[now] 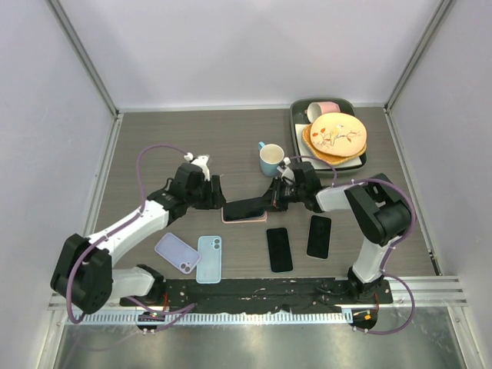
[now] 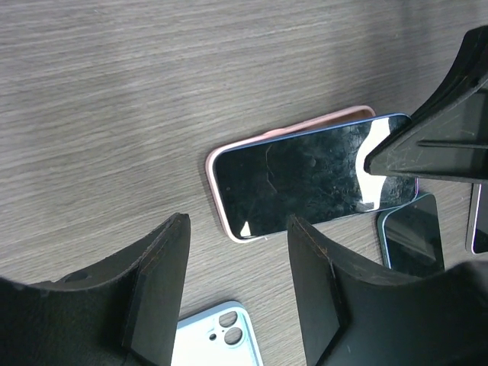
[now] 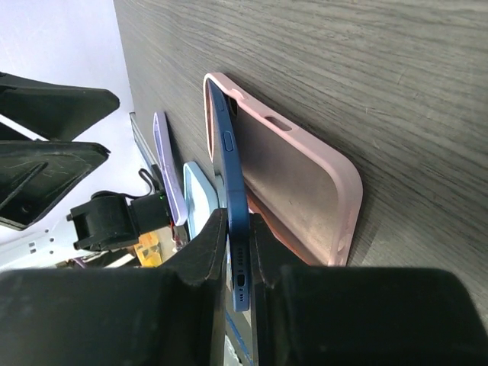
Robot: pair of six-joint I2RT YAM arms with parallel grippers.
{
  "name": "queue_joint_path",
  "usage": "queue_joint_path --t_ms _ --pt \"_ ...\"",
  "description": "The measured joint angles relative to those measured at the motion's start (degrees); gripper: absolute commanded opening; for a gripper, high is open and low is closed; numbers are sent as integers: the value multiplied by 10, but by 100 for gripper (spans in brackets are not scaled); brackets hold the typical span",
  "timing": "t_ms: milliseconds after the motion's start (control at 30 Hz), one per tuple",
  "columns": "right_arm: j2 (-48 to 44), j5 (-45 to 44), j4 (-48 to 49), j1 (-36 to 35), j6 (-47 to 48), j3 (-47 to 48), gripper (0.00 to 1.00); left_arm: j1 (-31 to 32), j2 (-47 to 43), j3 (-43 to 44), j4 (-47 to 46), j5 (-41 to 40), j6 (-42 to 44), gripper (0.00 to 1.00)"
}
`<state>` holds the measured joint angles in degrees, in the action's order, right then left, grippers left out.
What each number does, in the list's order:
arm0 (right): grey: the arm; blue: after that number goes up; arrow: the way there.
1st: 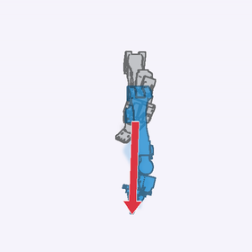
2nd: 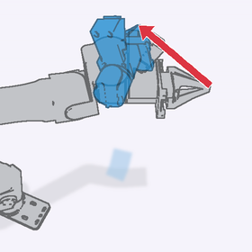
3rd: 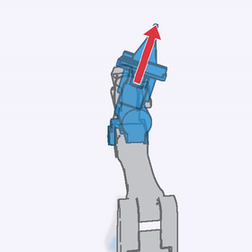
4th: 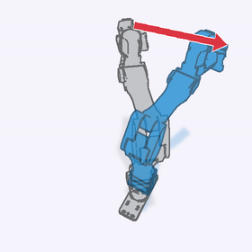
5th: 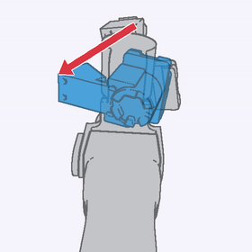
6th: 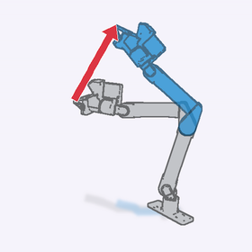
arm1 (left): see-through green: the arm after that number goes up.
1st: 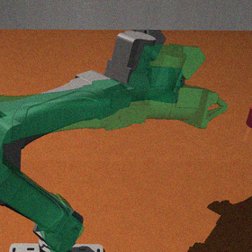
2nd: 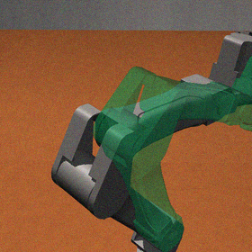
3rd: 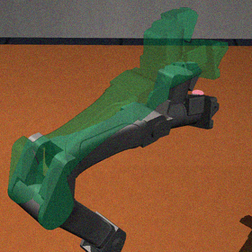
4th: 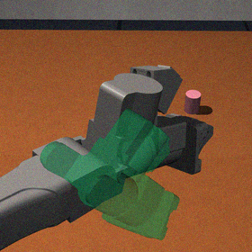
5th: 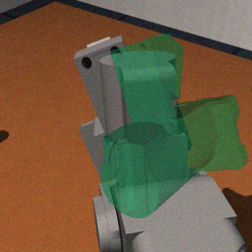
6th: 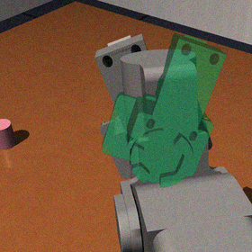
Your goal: Put the phone into the phone case
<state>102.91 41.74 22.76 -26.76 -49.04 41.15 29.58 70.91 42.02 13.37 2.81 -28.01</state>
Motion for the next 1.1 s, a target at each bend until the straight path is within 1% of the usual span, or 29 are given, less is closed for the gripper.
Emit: queue_joint_path --t_ms 267,300,533,767,900,1100 --pt "0 -5 -33 0 33 12 1 8 34 1 -3 31 2 56" --pt "0 -5 -36 0 37 12 2 10 37 1 -3 32 2 54" --pt "0 -5 -46 0 56 16 5 36 59 23 -5 48 11 53" --pt "2 -5 -58 0 73 22 12 57 87 41 -16 59 15 51" --pt "6 -6 -73 0 85 31 14 68 107 47 -22 65 15 50" --pt "11 -10 -97 -1 106 43 22 80 136 54 -40 76 15 50"
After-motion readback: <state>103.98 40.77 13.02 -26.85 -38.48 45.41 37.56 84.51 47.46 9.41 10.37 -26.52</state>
